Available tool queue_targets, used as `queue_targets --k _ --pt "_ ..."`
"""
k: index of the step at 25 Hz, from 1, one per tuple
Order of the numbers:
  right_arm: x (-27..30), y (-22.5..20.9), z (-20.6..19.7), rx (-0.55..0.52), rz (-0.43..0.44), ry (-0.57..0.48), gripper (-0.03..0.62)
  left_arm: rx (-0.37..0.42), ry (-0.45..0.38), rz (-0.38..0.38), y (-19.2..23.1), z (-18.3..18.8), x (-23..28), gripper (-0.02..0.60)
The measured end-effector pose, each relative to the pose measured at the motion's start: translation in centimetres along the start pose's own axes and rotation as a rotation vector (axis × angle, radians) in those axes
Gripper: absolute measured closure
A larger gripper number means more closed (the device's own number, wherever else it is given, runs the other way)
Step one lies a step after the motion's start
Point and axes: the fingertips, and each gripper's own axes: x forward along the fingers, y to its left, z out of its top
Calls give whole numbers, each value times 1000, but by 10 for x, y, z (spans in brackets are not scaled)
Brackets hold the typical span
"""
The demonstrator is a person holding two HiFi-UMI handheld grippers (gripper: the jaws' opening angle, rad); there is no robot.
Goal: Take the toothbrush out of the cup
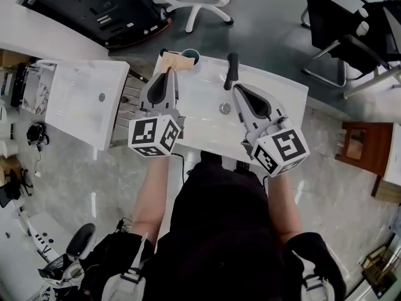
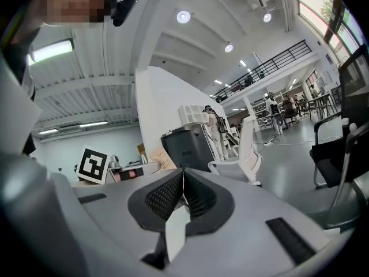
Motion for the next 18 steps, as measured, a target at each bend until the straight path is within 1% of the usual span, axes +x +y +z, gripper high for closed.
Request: queue_targets --k 4,10,13,18 --pt "-32 -3 -6 -1 46 -8 563 1 -16 30 -31 -1 -31 563" --pt "-70 10 -13 -18 119 0 563 -49 -9 58 -63 -8 -81 565" --pt "-85 18 -18 -23 143 20 563 -87 -14 83 -74 -14 -107 565" --pt "-104 32 -24 -56 211 33 563 -180 -2 107 -87 -29 -140 565"
